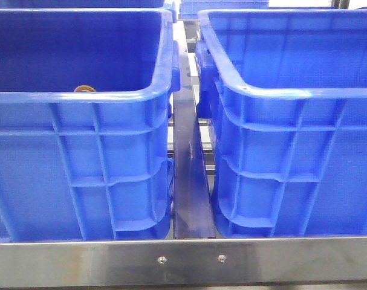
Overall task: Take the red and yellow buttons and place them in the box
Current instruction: 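Carry the red button with the right gripper over the empty bin and lower it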
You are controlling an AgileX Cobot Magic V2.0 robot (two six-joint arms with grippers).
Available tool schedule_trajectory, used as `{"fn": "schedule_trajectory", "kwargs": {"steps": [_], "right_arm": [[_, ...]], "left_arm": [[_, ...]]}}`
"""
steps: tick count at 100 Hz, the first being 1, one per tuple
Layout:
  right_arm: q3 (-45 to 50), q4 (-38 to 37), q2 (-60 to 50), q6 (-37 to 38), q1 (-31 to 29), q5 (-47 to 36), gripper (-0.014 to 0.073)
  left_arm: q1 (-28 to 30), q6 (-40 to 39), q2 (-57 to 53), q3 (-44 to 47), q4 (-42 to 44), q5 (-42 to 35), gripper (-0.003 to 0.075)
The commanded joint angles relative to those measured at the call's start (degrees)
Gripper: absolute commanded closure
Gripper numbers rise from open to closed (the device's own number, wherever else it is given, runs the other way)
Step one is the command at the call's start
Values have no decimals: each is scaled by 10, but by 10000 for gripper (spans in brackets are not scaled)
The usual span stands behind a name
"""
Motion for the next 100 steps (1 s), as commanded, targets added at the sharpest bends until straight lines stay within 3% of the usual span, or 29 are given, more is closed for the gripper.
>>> {"fn": "schedule_trajectory", "kwargs": {"steps": [1, 47, 100], "right_arm": [[-21, 28, -23, -29, -3, -11, 339], [14, -94, -97, -32, -91, -143, 339], [192, -121, -86, -108, -104, -491, 339]], "left_arm": [[-4, -1, -13, -16, -1, -43, 219], [-4, -1, -13, -16, -1, -44, 219], [-4, -1, -13, -16, -1, -44, 219]]}}
